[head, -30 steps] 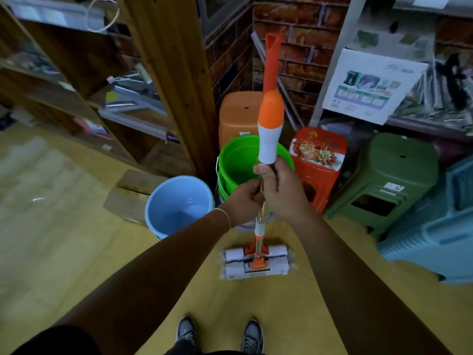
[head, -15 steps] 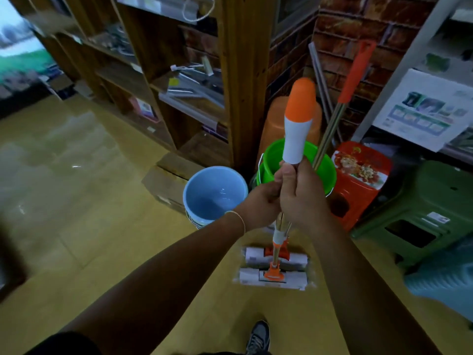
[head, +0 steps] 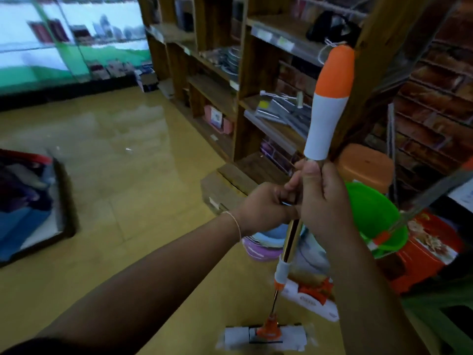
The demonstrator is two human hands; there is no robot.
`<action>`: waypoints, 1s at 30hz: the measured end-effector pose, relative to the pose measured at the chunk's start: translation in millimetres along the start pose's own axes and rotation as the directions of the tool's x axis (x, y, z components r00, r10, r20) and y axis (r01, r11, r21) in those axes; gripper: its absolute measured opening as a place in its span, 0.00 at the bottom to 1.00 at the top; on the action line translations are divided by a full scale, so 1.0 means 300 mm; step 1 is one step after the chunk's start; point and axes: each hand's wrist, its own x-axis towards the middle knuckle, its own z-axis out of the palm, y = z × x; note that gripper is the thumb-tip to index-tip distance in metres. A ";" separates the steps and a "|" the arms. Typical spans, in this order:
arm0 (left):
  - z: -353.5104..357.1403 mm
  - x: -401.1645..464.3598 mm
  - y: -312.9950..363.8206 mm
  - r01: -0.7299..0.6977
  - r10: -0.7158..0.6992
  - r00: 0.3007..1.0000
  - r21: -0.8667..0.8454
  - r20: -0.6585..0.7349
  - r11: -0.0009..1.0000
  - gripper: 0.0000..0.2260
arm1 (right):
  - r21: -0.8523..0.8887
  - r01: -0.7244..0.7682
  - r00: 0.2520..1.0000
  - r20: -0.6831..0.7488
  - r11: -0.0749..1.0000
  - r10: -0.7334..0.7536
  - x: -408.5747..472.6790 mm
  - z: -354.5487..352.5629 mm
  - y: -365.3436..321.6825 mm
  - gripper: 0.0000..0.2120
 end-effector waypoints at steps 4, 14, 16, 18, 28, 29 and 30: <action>-0.234 -0.200 -0.050 0.037 -0.044 0.990 -0.054 -0.137 0.998 0.17 | 0.097 -0.027 0.989 0.149 0.995 0.012 -0.026 0.252 -0.123 0.11; -0.727 -0.681 -0.076 0.101 -0.120 0.858 -0.064 -0.500 0.993 0.15 | 0.280 0.134 0.857 0.450 0.951 -0.253 -0.096 0.808 -0.468 0.14; -0.810 -0.766 -0.072 0.114 -0.101 0.800 -0.015 -0.591 0.993 0.23 | 0.337 0.172 0.810 0.486 0.926 -0.328 -0.102 0.915 -0.524 0.13; -0.889 -0.848 -0.069 0.114 -0.075 0.752 0.018 -0.655 0.993 0.29 | 0.387 0.192 0.761 0.521 0.902 -0.386 -0.110 1.024 -0.571 0.12; -1.306 -1.128 -0.145 0.364 -0.074 0.506 0.135 -0.859 0.922 0.12 | 0.571 0.124 0.531 0.653 0.812 -0.540 -0.076 1.579 -0.795 0.11; -1.360 -1.144 -0.158 0.381 -0.072 0.484 0.135 -0.872 0.915 0.11 | 0.579 0.099 0.506 0.670 0.809 -0.542 -0.067 1.647 -0.811 0.11; -1.417 -1.161 -0.168 0.396 -0.069 0.458 0.134 -0.886 0.908 0.11 | 0.578 0.078 0.483 0.691 0.812 -0.538 -0.055 1.716 -0.827 0.11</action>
